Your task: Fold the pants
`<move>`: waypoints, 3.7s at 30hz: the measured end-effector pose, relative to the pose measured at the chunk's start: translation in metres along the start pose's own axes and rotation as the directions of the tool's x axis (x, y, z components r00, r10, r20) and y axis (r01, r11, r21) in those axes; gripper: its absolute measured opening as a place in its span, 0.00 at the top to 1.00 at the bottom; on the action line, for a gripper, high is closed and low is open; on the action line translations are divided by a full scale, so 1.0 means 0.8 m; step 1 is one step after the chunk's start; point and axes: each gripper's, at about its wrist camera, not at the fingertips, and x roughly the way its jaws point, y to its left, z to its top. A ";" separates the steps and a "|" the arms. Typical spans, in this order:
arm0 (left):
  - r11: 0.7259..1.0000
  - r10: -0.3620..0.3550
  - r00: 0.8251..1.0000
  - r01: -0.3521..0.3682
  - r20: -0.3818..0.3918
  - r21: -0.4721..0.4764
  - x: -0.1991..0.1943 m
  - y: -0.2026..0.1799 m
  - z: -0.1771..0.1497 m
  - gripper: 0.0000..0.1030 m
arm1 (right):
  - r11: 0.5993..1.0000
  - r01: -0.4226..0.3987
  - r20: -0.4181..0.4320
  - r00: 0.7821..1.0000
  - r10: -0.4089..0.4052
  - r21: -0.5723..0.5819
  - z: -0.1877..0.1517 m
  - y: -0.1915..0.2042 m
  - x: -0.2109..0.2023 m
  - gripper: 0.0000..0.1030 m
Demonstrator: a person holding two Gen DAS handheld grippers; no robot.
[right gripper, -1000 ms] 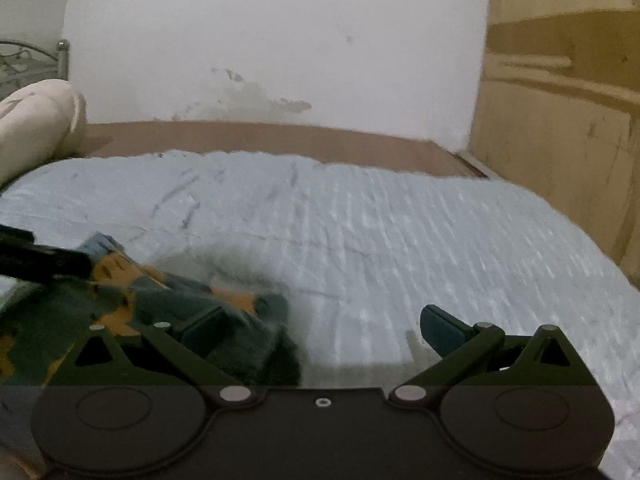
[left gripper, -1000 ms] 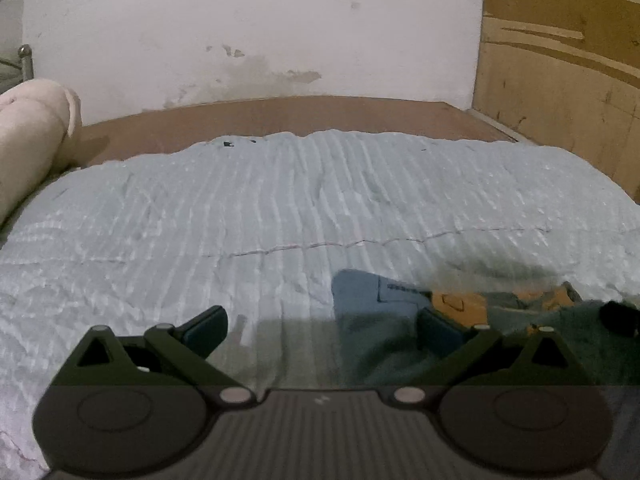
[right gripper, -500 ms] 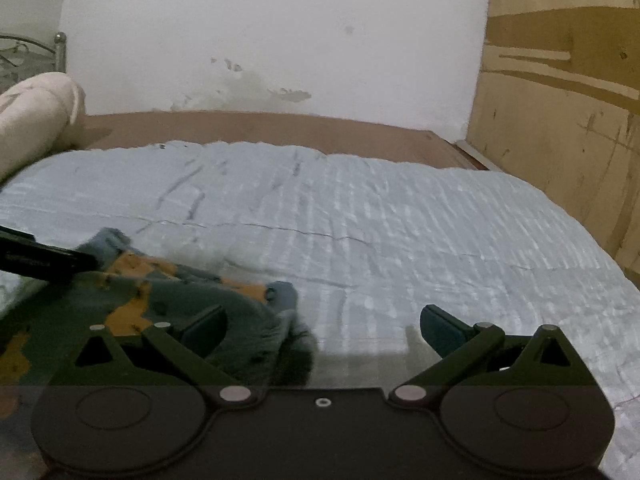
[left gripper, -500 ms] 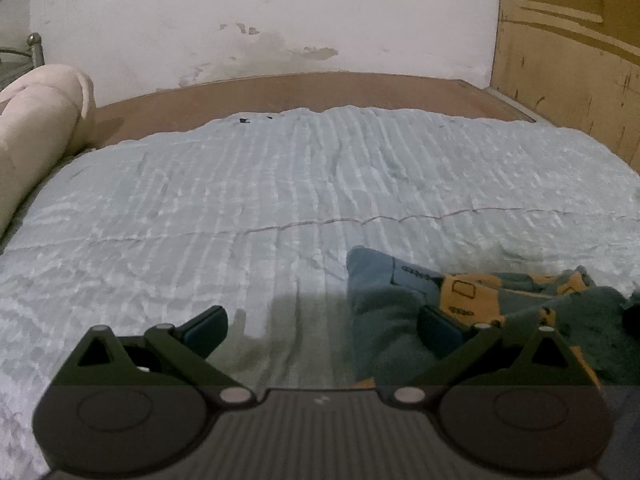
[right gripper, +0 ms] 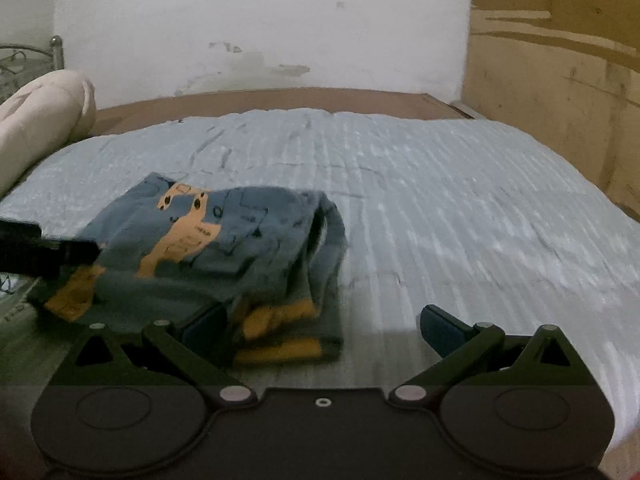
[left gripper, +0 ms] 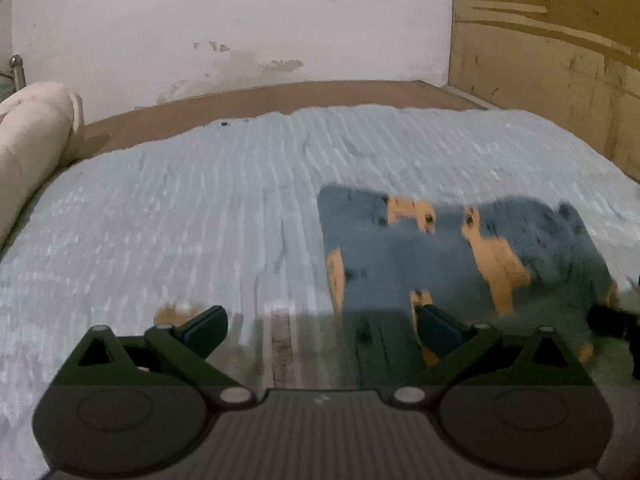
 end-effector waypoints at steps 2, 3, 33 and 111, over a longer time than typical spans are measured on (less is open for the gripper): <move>1.000 -0.010 1.000 0.010 0.014 0.001 -0.009 -0.001 -0.013 0.00 | 1.000 0.028 -0.003 1.000 -0.028 0.010 -0.004 0.004 -0.013 0.01; 1.000 -0.016 1.000 0.016 0.025 0.004 -0.014 0.000 -0.018 0.00 | 0.999 0.038 0.005 0.999 -0.038 0.014 -0.007 0.007 -0.023 0.01; 0.994 -0.065 0.998 0.066 0.018 -0.090 -0.101 0.006 -0.072 0.00 | 0.994 -0.108 0.076 0.991 0.106 0.027 -0.050 0.035 -0.094 0.01; 0.962 -0.215 0.972 0.194 -0.095 -0.190 0.059 0.035 0.039 0.00 | 0.792 -0.581 -0.120 0.787 0.606 0.189 0.096 -0.062 0.159 0.01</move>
